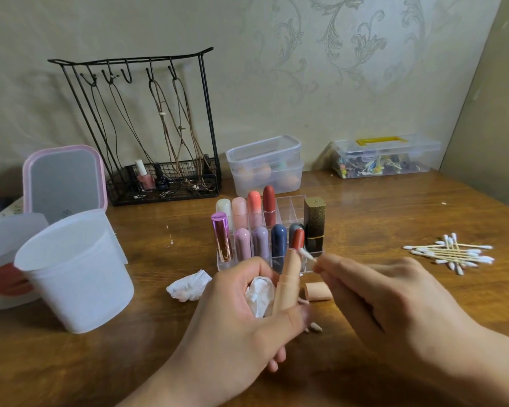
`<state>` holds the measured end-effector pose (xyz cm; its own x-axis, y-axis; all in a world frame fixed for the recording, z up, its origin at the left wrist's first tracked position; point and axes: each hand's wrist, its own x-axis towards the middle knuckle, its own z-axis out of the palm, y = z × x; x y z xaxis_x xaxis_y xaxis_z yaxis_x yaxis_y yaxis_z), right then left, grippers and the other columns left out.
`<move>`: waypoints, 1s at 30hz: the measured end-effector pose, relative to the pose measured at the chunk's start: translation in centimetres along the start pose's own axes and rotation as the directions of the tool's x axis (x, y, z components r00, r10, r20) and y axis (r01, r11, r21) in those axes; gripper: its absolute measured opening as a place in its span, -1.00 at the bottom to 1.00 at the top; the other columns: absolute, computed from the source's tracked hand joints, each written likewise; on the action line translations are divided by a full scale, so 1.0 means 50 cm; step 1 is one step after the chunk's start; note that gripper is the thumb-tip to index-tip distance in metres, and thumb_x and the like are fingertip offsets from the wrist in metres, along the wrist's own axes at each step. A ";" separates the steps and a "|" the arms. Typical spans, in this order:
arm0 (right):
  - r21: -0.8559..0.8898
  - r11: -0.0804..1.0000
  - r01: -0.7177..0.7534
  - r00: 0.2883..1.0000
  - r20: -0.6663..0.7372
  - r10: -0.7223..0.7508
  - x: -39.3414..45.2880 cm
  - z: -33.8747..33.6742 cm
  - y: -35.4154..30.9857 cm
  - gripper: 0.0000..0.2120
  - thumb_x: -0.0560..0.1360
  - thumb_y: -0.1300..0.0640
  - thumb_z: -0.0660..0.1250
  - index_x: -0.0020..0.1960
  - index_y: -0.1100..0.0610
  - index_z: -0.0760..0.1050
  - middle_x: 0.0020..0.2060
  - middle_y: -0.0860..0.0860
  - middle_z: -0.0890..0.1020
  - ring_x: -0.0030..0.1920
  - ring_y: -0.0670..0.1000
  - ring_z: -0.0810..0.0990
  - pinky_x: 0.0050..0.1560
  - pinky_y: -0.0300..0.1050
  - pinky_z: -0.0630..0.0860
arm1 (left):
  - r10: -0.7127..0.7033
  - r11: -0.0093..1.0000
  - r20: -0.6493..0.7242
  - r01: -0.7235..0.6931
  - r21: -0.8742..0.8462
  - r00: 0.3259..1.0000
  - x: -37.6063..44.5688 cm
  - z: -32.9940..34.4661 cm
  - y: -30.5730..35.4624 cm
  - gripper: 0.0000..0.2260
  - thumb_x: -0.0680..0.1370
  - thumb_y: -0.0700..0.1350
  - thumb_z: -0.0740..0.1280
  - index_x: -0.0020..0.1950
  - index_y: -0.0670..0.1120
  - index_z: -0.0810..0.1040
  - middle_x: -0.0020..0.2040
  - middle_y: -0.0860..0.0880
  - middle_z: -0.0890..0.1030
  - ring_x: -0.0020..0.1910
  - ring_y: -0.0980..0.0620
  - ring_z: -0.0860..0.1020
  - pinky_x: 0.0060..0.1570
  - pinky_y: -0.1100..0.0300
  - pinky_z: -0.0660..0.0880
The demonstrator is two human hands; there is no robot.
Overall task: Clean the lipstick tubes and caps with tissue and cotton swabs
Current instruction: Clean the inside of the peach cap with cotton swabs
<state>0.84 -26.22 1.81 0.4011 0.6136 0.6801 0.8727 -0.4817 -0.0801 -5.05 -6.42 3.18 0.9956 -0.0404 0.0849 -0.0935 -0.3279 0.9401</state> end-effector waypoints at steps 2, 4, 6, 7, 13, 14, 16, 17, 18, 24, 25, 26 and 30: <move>-0.018 0.999 0.037 0.999 0.024 -0.037 -0.001 0.001 0.001 -0.77 0.61 0.10 0.23 0.05 0.18 0.62 -0.38 0.05 0.61 -0.53 0.11 0.46 -0.59 -0.01 0.38 | 0.001 1.000 -0.014 0.000 0.027 1.000 -0.001 0.002 0.001 -0.78 0.37 -0.03 0.52 -0.19 0.06 0.47 -0.49 -0.03 0.56 -0.54 0.04 0.54 -0.51 0.20 0.50; -0.039 0.999 0.014 1.000 0.005 -0.014 -0.001 0.000 -0.001 -0.77 0.61 0.10 0.22 0.03 0.18 0.62 -0.38 0.07 0.63 -0.53 0.13 0.50 -0.61 -0.01 0.40 | 0.013 0.997 -0.041 -0.010 0.072 0.999 -0.003 0.002 0.001 -0.78 0.36 -0.01 0.52 -0.21 0.08 0.47 -0.49 0.00 0.56 -0.55 0.05 0.54 -0.51 0.21 0.50; -0.054 0.998 0.017 1.000 -0.008 -0.017 -0.002 0.003 -0.003 -0.77 0.61 0.10 0.22 0.01 0.19 0.62 -0.39 0.07 0.62 -0.54 0.13 0.49 -0.62 -0.02 0.40 | 0.036 0.990 -0.085 -0.024 0.140 0.996 -0.002 0.001 -0.001 -0.76 0.34 0.02 0.53 -0.21 0.09 0.47 -0.45 0.04 0.57 -0.52 0.06 0.56 -0.51 0.23 0.50; -0.057 0.998 0.033 0.999 0.002 -0.033 -0.002 0.004 -0.005 -0.76 0.61 0.10 0.22 -0.01 0.20 0.62 -0.40 0.05 0.61 -0.54 0.13 0.47 -0.62 -0.01 0.39 | 0.062 0.982 -0.106 -0.042 0.183 0.992 -0.001 0.001 -0.003 -0.76 0.33 0.05 0.53 -0.21 0.11 0.47 -0.42 0.05 0.58 -0.49 0.06 0.57 -0.51 0.23 0.51; -0.096 0.995 0.025 0.999 -0.027 -0.027 -0.002 0.004 -0.004 -0.78 0.58 0.12 0.25 0.00 0.21 0.63 -0.40 0.07 0.63 -0.55 0.14 0.49 -0.64 -0.02 0.39 | 0.196 0.926 -0.182 -0.121 0.357 0.964 -0.001 0.000 -0.014 -0.72 0.30 0.10 0.54 -0.23 0.13 0.44 -0.34 0.11 0.56 -0.36 0.12 0.56 -0.46 0.32 0.48; -0.100 0.994 0.040 0.999 -0.026 -0.043 -0.002 0.004 -0.004 -0.78 0.58 0.13 0.25 -0.01 0.22 0.63 -0.39 0.07 0.64 -0.55 0.14 0.48 -0.64 -0.02 0.39 | 0.207 0.921 -0.180 -0.130 0.366 0.962 -0.001 0.001 -0.014 -0.71 0.30 0.09 0.55 -0.25 0.11 0.44 -0.34 0.12 0.56 -0.35 0.15 0.54 -0.47 0.35 0.43; -0.102 0.994 0.050 0.998 -0.026 -0.053 -0.002 0.003 -0.004 -0.77 0.59 0.13 0.24 0.00 0.22 0.64 -0.39 0.08 0.64 -0.55 0.15 0.49 -0.64 -0.01 0.39 | 0.206 0.920 -0.174 -0.130 0.371 0.963 -0.002 0.002 -0.010 -0.71 0.30 0.07 0.56 -0.30 0.09 0.43 -0.35 0.14 0.54 -0.34 0.20 0.52 -0.47 0.41 0.37; -0.103 0.994 0.047 0.998 -0.027 -0.050 -0.001 0.003 -0.005 -0.77 0.59 0.13 0.24 0.01 0.22 0.64 -0.40 0.08 0.63 -0.55 0.16 0.48 -0.65 -0.01 0.39 | 0.202 0.919 -0.169 -0.127 0.374 0.965 -0.003 0.002 -0.009 -0.70 0.29 0.07 0.56 -0.30 0.09 0.43 -0.34 0.15 0.54 -0.33 0.21 0.52 -0.47 0.41 0.37; -0.107 0.993 0.046 0.998 -0.027 -0.049 0.000 0.003 -0.005 -0.76 0.59 0.13 0.24 0.02 0.23 0.64 -0.40 0.08 0.63 -0.56 0.16 0.47 -0.66 -0.01 0.38 | 0.202 0.915 -0.165 -0.126 0.383 0.965 -0.003 0.003 -0.008 -0.70 0.29 0.08 0.56 -0.29 0.08 0.44 -0.32 0.15 0.55 -0.31 0.22 0.52 -0.46 0.41 0.38; -0.107 0.991 0.085 0.996 0.025 -0.083 0.001 0.002 -0.010 -0.78 0.57 0.14 0.25 -0.03 0.21 0.64 -0.44 0.02 0.57 -0.55 0.09 0.37 -0.62 -0.09 0.33 | 0.191 0.913 -0.176 -0.109 0.394 0.966 -0.004 0.005 -0.010 -0.71 0.29 0.09 0.55 -0.26 0.08 0.45 -0.27 0.17 0.56 -0.24 0.21 0.53 -0.43 0.39 0.44; -0.113 0.991 0.069 0.998 0.017 -0.067 0.001 0.001 -0.010 -0.77 0.57 0.14 0.24 -0.03 0.21 0.64 -0.43 0.03 0.58 -0.56 0.10 0.39 -0.63 -0.08 0.34 | 0.198 0.911 -0.176 -0.115 0.397 0.964 -0.004 0.005 -0.010 -0.71 0.30 0.09 0.55 -0.27 0.08 0.45 -0.28 0.17 0.56 -0.26 0.21 0.53 -0.45 0.39 0.42; -0.116 0.991 0.066 0.998 0.015 -0.064 0.001 0.003 -0.010 -0.77 0.57 0.13 0.24 -0.02 0.22 0.65 -0.43 0.04 0.59 -0.56 0.11 0.40 -0.63 -0.07 0.34 | 0.204 0.908 -0.178 -0.119 0.401 0.963 -0.004 0.004 -0.009 -0.71 0.30 0.08 0.55 -0.27 0.07 0.44 -0.29 0.16 0.56 -0.28 0.20 0.53 -0.46 0.39 0.41; -0.126 0.988 0.085 0.996 0.034 -0.082 0.000 0.007 -0.010 -0.78 0.57 0.13 0.25 -0.02 0.21 0.64 -0.43 0.04 0.60 -0.55 0.14 0.44 -0.64 -0.03 0.37 | 0.211 0.902 -0.185 -0.118 0.416 0.960 -0.004 0.004 -0.010 -0.70 0.29 0.08 0.55 -0.26 0.04 0.45 -0.29 0.16 0.57 -0.28 0.18 0.53 -0.44 0.31 0.47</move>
<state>0.51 -25.78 1.59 0.3377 0.6717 0.6594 0.8615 -0.5028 0.0710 -5.23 -6.41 2.63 0.9378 0.0662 0.3408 -0.2063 -0.6833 0.7004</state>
